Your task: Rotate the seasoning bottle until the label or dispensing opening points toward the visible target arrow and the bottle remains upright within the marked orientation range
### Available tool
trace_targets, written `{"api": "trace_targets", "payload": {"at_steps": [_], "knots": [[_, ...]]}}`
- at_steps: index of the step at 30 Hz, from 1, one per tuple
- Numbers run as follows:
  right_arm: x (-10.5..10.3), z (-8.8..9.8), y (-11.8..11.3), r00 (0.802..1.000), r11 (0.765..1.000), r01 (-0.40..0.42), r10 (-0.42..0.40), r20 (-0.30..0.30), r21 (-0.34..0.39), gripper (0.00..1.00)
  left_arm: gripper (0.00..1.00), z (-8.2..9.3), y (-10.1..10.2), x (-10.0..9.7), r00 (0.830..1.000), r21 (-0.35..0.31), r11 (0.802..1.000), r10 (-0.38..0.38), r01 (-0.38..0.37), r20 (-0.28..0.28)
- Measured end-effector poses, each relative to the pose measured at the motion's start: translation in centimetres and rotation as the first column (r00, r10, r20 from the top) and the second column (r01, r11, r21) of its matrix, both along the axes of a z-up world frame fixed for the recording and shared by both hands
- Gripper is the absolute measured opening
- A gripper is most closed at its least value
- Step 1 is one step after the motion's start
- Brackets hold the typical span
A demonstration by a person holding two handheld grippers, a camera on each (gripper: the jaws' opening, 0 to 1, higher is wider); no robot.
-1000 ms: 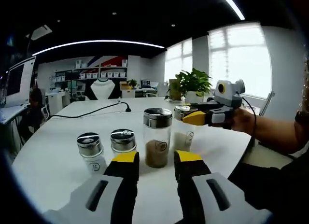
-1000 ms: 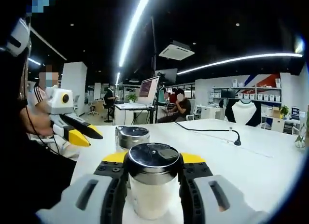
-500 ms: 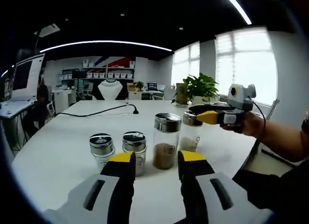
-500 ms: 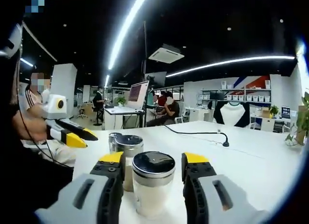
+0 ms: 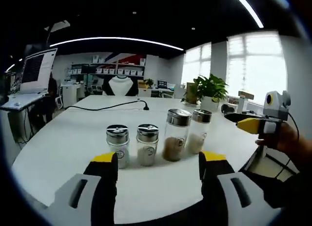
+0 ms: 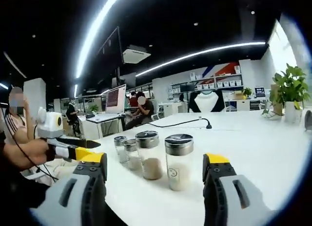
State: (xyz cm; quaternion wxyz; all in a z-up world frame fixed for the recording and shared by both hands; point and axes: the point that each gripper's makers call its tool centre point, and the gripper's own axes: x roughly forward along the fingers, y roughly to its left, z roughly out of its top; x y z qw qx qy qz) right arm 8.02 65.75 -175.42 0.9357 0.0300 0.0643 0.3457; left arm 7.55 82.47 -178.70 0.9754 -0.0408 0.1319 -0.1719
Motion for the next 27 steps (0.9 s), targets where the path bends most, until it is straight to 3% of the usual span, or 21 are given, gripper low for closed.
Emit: {"api": "trace_targets", "payload": {"at_steps": [2, 4, 8, 16, 27], "knots": [[-0.7, 0.4, 0.5, 1.0, 1.0, 0.014, -0.014, 0.022, -0.012, 0.88, 0.99, 0.4, -0.2, -0.3, 1.0, 0.019, 1.0, 0.002, -0.002, 0.001], [-1.2, 0.8, 0.8, 0.999, 0.999, 0.026, -0.025, 0.034, -0.029, 0.92, 1.0, 1.1, -0.5, -0.7, 1.0, 0.042, 0.999, -0.009, 0.008, 0.019], [-1.8, 2.1, 0.6, 0.998, 0.999, 0.045, -0.043, 0.05, -0.022, 0.94, 1.0, 2.5, -0.9, -1.5, 0.998, 0.067, 0.998, -0.023, 0.019, 0.06], [-2.4, 2.7, -0.8, 0.996, 0.997, 0.081, -0.08, 0.028, -0.009, 0.93, 1.0, 4.3, -0.3, -2.5, 0.995, 0.073, 0.997, -0.008, 0.001, 0.099], [-2.6, 2.5, -1.2, 0.996, 0.996, 0.084, -0.084, 0.017, -0.008, 0.92, 0.98, 4.0, -0.9, -2.3, 0.995, 0.072, 0.997, -0.025, 0.018, 0.097]]}}
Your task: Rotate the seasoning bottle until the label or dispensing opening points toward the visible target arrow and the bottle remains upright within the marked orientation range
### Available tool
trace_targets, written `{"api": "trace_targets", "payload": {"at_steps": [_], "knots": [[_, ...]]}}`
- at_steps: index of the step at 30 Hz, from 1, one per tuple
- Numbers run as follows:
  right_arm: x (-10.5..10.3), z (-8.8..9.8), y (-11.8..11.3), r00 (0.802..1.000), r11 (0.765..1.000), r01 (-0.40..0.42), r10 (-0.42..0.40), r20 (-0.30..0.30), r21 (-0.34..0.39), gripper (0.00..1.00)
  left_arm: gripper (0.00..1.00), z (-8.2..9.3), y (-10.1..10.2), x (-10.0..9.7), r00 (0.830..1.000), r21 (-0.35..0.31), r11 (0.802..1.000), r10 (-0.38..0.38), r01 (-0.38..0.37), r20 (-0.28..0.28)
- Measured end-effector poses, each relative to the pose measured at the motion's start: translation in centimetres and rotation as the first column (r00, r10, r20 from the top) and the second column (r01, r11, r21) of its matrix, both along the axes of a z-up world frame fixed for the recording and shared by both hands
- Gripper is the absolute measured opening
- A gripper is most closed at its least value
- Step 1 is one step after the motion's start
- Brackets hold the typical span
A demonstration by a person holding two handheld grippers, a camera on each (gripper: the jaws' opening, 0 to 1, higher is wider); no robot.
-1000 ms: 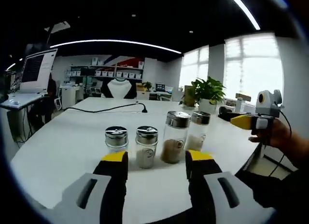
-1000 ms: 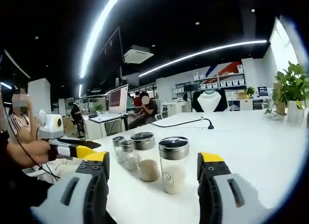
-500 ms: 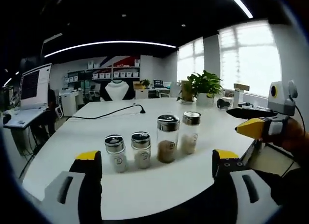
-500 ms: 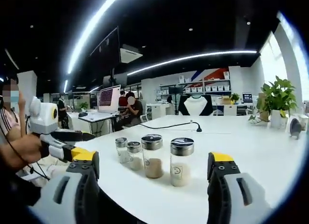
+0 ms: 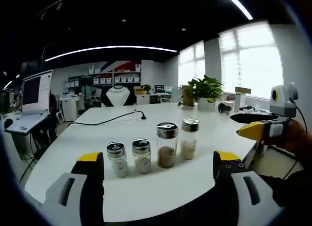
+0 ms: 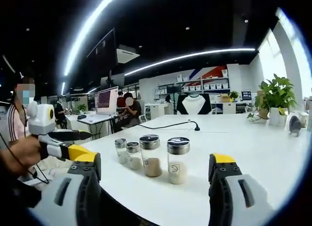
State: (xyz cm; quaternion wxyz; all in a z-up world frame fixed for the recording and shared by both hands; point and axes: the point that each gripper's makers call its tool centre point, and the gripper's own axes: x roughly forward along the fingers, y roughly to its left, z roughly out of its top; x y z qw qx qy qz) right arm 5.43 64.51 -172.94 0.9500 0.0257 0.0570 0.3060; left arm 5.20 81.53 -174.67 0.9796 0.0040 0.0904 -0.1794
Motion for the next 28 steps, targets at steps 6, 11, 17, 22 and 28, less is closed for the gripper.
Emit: {"api": "trace_targets", "payload": {"at_steps": [6, 11, 17, 22, 28], "knots": [[0.4, -1.1, -0.1, 1.0, 1.0, -0.011, 0.011, -0.027, -0.002, 0.91, 0.97, -1.2, -0.3, 0.5, 1.0, -0.001, 1.0, -0.006, 0.006, -0.027], [0.5, -1.9, 0.3, 0.998, 0.999, -0.034, 0.033, -0.051, -0.006, 0.88, 0.97, -2.0, -0.4, 0.9, 0.999, 0.001, 1.0, -0.008, 0.008, -0.049], [1.0, -2.9, 0.4, 0.996, 0.999, -0.046, 0.046, -0.077, 0.003, 0.87, 0.96, -3.3, -1.0, 1.3, 0.997, -0.007, 1.0, -0.02, 0.02, -0.077], [1.4, -3.0, 0.5, 0.995, 0.998, -0.052, 0.055, -0.088, 0.031, 0.86, 0.95, -4.0, -1.3, 1.5, 0.995, -0.007, 1.0, -0.028, 0.028, -0.097], [1.8, -3.1, -0.2, 0.994, 0.994, -0.051, 0.06, -0.094, 0.095, 0.83, 0.91, -4.5, -2.8, 1.6, 0.993, -0.01, 0.998, -0.063, 0.062, -0.102]]}}
